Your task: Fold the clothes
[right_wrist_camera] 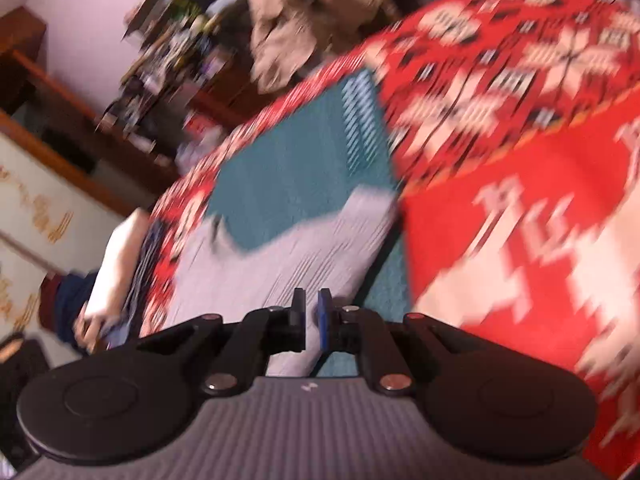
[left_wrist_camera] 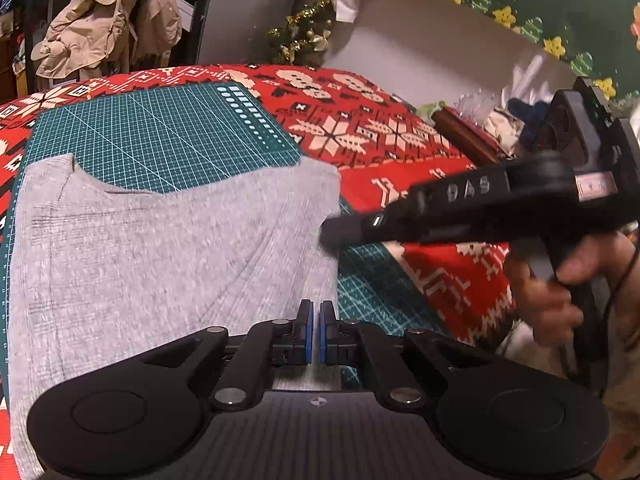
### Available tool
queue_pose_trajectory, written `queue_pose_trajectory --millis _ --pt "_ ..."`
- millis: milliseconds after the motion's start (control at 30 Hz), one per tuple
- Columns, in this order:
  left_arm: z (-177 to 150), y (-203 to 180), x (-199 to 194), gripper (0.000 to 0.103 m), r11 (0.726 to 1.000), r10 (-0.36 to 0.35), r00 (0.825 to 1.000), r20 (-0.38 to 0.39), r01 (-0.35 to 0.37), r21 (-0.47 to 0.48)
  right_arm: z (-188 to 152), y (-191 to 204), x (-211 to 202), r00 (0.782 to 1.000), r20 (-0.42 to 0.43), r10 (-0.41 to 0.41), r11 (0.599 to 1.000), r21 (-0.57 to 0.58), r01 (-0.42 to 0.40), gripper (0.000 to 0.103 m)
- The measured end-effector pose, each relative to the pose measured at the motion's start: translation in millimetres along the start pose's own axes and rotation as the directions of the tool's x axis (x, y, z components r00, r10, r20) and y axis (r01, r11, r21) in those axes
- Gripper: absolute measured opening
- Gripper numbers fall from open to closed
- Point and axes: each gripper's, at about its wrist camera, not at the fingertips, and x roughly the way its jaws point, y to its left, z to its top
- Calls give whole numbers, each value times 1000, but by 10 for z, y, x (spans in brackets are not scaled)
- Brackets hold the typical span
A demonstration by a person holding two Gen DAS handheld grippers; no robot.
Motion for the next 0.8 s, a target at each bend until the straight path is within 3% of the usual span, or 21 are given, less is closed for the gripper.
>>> queue_pose_trajectory --millis 167,800 --pt "-110 -51 -85 2 999 7 1000 -18 -6 49 -191 38 84 998 -51 26 999 28 -25 7" --pt "-366 -65 -376 3 998 29 993 -116 -23 52 -791 418 69 974 -206 98 995 24 -95 8"
